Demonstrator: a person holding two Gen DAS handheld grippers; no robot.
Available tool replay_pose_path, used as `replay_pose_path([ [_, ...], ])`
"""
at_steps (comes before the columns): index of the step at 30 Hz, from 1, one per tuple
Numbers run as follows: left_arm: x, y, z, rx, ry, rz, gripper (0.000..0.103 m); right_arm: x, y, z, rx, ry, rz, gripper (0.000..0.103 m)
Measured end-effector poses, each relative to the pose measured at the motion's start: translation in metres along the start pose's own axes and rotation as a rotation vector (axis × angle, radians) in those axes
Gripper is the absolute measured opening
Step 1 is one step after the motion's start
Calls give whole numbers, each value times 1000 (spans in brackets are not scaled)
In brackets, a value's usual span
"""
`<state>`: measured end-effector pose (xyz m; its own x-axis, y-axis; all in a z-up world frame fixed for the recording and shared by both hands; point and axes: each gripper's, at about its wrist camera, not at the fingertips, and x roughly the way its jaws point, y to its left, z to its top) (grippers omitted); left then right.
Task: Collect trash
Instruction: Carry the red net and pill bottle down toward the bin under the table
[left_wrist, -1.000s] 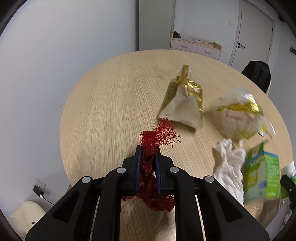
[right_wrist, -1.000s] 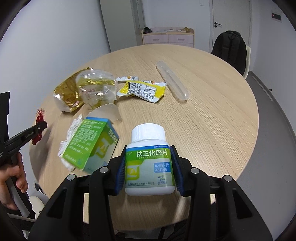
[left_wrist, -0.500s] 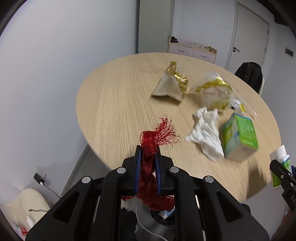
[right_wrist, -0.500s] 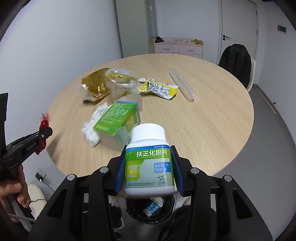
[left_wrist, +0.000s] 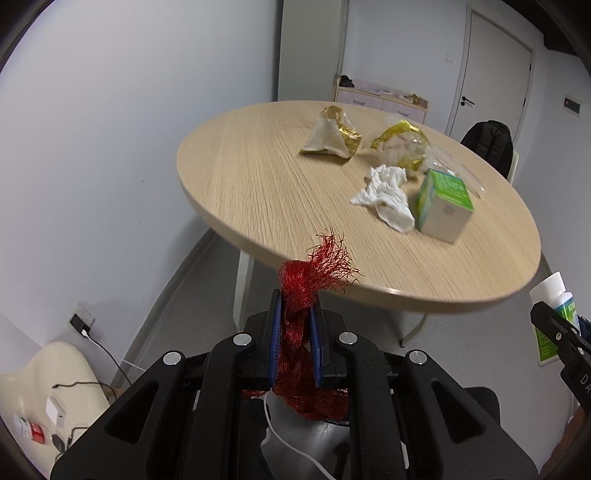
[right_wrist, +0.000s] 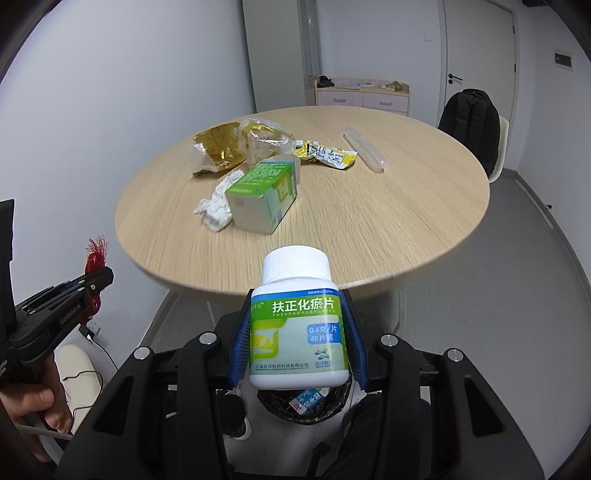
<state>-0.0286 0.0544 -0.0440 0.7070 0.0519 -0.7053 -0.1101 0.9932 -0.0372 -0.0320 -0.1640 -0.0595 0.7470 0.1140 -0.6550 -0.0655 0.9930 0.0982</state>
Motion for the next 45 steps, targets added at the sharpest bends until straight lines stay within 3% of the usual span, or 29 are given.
replay_pose_path([
  [10,-26,0,-36,-7,-15,-15,13,-22,3,-34,-15,-13,-11,41],
  [19,-24,-8,-69,16,1,-39,13,-23,3,-60,-19,-6,-27,41],
  [28,-1,-16,-89,43,26,-60,13,0,4,-79,-22,33,-39,41],
  [45,79,-27,-121,51,83,-96,13,58,-5,-108,-34,107,-20,41],
])
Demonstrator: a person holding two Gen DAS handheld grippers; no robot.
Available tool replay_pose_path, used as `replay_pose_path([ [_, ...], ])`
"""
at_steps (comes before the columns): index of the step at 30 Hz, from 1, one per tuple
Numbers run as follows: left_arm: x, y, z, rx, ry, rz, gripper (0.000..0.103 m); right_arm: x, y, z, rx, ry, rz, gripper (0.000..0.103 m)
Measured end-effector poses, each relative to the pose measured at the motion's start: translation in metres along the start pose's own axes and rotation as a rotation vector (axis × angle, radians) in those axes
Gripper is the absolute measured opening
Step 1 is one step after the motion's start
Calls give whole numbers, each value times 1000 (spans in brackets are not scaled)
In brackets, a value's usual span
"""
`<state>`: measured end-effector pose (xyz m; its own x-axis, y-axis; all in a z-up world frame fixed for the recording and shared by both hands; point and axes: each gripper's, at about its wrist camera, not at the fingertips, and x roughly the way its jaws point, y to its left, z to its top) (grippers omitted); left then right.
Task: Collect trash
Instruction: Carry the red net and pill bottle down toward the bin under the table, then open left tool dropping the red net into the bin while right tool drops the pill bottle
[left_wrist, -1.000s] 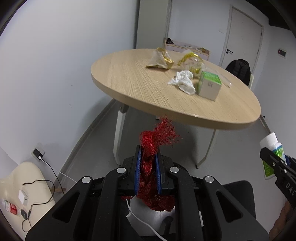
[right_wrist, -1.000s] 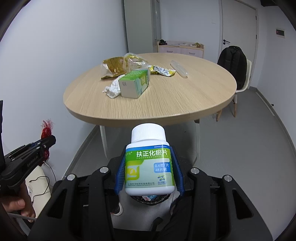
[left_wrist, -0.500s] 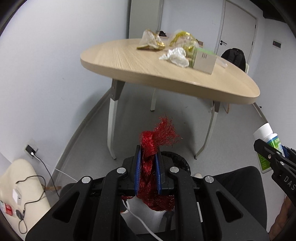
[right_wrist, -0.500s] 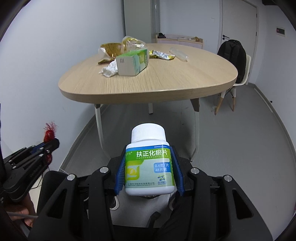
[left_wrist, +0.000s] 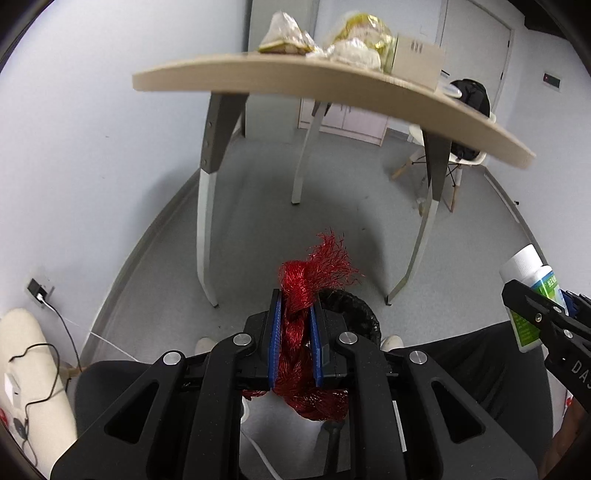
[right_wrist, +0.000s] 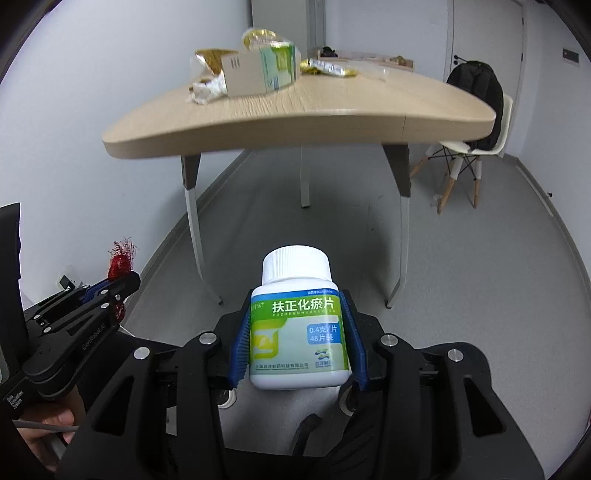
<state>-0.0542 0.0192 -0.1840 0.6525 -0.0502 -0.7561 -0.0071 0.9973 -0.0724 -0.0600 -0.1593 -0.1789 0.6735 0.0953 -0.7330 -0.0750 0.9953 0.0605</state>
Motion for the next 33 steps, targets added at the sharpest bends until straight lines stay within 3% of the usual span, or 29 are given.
replay_pose_path([
  [10,49,-4,-3,13,55,9,13,57,-9,-10,2,68,3,41],
  [25,132,-8,-13,31,199,18,13,147,-15,-20,21,213,9,41],
  [33,165,-11,-12,43,239,13,13,190,-8,-10,10,250,15,42],
])
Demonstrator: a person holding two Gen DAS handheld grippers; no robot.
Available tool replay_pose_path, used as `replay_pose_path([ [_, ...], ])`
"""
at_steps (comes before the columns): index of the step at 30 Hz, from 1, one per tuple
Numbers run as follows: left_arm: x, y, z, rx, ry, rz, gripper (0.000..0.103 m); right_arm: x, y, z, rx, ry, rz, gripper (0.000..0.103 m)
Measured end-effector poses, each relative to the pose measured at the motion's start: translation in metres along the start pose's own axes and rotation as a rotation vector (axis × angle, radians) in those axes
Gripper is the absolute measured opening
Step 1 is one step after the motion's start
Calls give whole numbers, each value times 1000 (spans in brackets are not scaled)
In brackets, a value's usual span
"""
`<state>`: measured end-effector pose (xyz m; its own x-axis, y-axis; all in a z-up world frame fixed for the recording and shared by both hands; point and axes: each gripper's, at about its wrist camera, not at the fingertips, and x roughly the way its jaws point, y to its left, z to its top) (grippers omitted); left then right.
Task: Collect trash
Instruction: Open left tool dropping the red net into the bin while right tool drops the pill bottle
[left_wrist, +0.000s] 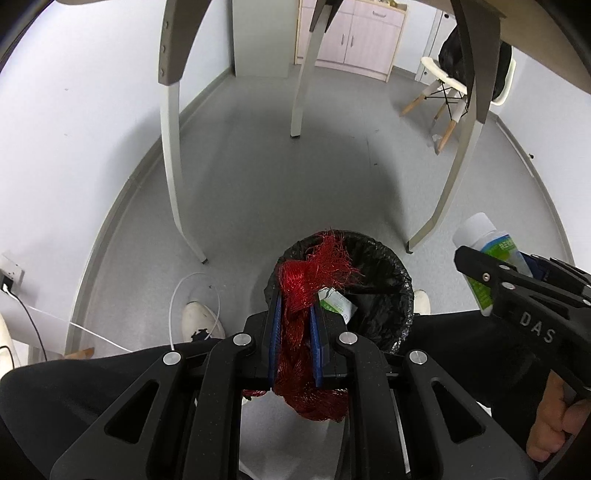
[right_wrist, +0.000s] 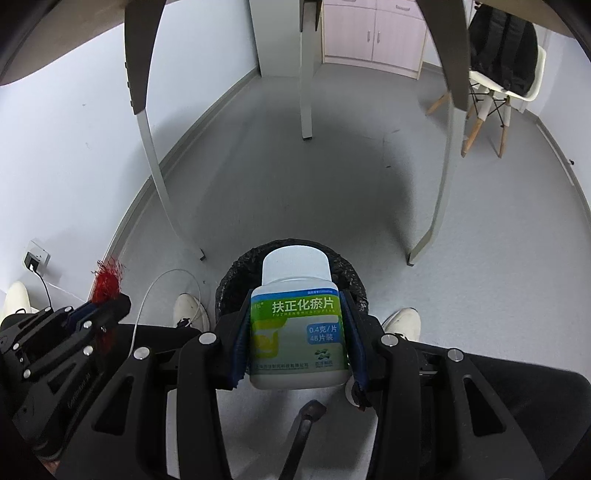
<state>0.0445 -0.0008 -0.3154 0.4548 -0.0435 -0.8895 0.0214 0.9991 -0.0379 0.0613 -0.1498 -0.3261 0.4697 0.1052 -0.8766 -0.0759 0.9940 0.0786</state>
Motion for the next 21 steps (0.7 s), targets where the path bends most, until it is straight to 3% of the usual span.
replay_pose_path([
  [11,21,15,-1,-31,28,12,13,47,7,23,-27,56,3,42],
  [19,27,17,-2,-43,41,18,13,55,15,23,-57,61,21,42],
  [21,26,16,-3,-46,43,20,13,56,16,20,-59,66,26,50],
])
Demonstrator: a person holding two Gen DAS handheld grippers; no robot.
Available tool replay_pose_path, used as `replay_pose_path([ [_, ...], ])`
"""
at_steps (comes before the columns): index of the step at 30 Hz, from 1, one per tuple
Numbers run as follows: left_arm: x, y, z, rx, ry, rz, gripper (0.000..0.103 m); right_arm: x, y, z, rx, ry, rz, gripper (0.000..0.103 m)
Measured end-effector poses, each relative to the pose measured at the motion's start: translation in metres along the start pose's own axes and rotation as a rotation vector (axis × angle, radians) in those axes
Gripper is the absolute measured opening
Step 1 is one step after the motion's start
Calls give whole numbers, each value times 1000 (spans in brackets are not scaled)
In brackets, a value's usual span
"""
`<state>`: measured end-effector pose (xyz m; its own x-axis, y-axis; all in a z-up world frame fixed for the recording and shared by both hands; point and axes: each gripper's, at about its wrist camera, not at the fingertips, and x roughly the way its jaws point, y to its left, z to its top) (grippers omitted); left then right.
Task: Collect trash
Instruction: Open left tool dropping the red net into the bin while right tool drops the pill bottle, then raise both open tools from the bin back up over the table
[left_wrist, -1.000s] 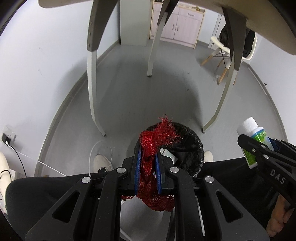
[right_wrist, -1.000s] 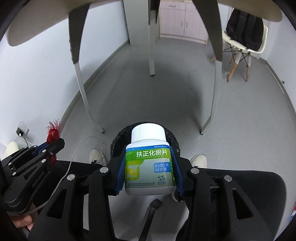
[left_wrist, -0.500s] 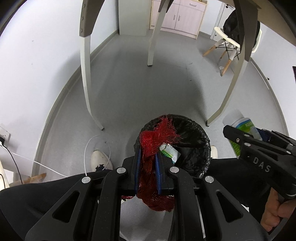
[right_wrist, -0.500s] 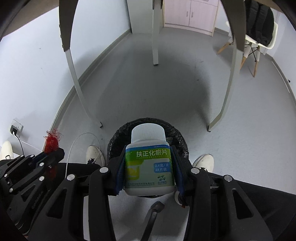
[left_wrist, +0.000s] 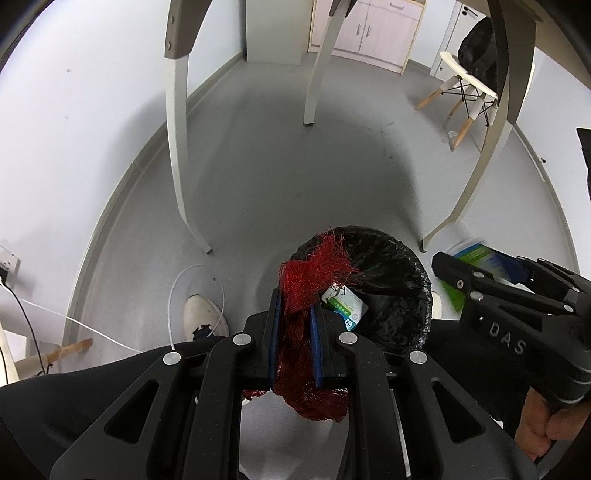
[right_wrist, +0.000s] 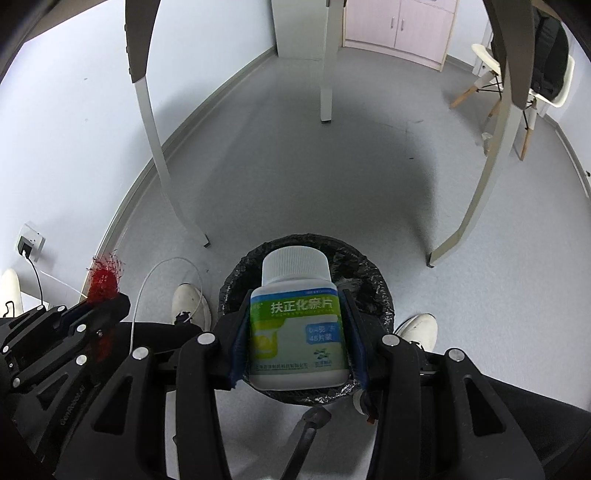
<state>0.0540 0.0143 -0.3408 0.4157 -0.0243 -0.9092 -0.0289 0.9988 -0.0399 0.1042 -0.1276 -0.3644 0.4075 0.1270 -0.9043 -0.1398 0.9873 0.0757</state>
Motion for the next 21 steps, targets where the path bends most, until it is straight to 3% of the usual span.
replay_pose_path([
  [14,7,-23,7,18,26,-16,13,-21,-30,-5,51,-66,-44,92],
  [21,14,-55,11,79,39,-35,13,-33,-71,-19,125,-88,-84,95],
])
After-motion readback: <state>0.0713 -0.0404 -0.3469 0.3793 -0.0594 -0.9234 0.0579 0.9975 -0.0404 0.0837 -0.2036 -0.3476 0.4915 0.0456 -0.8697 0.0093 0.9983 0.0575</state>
